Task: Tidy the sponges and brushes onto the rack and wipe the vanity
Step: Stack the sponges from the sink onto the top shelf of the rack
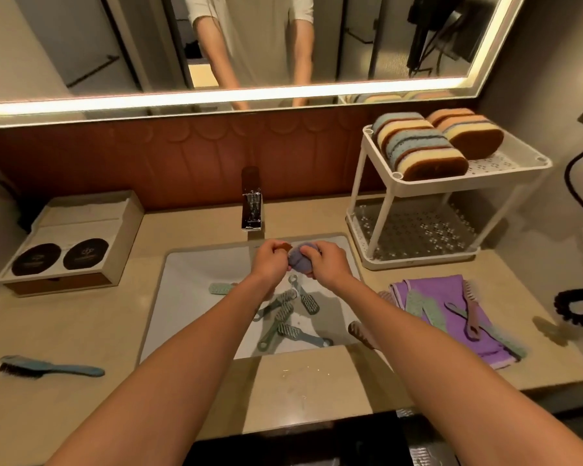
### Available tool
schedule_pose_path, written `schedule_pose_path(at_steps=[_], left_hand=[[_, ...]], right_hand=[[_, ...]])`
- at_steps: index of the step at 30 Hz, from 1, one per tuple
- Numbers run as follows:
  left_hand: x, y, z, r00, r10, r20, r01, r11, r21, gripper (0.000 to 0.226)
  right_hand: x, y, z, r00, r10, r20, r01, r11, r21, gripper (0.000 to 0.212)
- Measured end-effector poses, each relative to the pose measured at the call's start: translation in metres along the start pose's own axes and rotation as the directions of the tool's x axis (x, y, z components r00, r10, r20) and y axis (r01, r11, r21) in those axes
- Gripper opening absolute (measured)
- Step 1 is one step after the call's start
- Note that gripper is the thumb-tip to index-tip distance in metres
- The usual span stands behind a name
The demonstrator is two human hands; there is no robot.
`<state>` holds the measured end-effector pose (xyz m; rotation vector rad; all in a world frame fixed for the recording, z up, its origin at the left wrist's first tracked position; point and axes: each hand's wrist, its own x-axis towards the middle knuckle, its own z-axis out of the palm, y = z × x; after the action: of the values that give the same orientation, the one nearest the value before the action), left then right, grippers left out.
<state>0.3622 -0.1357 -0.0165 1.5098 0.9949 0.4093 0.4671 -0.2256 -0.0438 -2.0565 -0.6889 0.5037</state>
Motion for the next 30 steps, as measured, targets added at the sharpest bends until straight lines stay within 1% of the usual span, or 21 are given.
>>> schedule_pose_path(at_steps=[3,5,8,11,13,15,17,19,22,26,29,30], left_hand=[[-0.007,0.010,0.005,0.993,0.116,0.002,-0.116,0.991,0.073,0.028],[-0.010,0.017,0.010,0.984,0.177,-0.008,-0.175,0.979,0.102,0.027],[-0.018,0.025,0.014,0.968,0.251,-0.014,-0.247,0.959,0.140,0.027],[-0.023,0.033,0.016,0.948,0.317,-0.001,-0.312,0.935,0.166,0.027],[-0.026,0.037,0.018,0.940,0.340,0.022,-0.338,0.927,0.163,0.027],[-0.028,0.042,0.019,0.939,0.340,0.049,-0.344,0.928,0.142,0.027],[-0.026,0.048,0.018,0.943,0.321,0.082,-0.329,0.938,0.108,0.026],[-0.026,0.059,0.019,0.942,0.316,0.113,-0.326,0.942,0.080,0.024],[-0.023,0.077,0.017,0.931,0.351,0.096,-0.361,0.922,0.136,0.034],[-0.028,0.107,0.020,0.923,0.370,0.107,-0.384,0.905,0.181,0.036],[-0.034,0.127,0.024,0.876,0.474,0.095,-0.483,0.864,0.141,0.052],[-0.035,0.133,0.026,0.859,0.508,0.070,-0.513,0.848,0.135,0.053]], right_hand=[[0.000,-0.008,-0.010,0.994,0.105,0.010,-0.106,0.988,0.109,0.032],[0.001,-0.014,-0.017,0.980,0.190,0.051,-0.197,0.960,0.198,0.033],[-0.006,-0.025,-0.030,0.954,0.282,0.100,-0.299,0.913,0.277,0.033],[-0.010,-0.034,-0.040,0.924,0.348,0.159,-0.382,0.839,0.386,0.029],[-0.013,-0.037,-0.047,0.919,0.353,0.175,-0.393,0.817,0.422,0.029],[-0.016,-0.040,-0.058,0.945,0.293,0.144,-0.327,0.861,0.390,0.029],[-0.017,-0.042,-0.071,0.982,0.160,0.101,-0.185,0.924,0.334,0.027],[-0.022,-0.045,-0.086,0.997,0.045,0.066,-0.063,0.950,0.305,0.033],[-0.031,-0.057,-0.103,0.999,-0.009,0.039,-0.002,0.958,0.288,0.034],[-0.036,-0.077,-0.131,0.990,-0.137,-0.035,0.141,0.961,0.238,0.029],[-0.036,-0.088,-0.151,0.977,-0.186,-0.107,0.209,0.937,0.279,0.033],[-0.037,-0.093,-0.157,0.969,-0.204,-0.139,0.235,0.938,0.257,0.034]])
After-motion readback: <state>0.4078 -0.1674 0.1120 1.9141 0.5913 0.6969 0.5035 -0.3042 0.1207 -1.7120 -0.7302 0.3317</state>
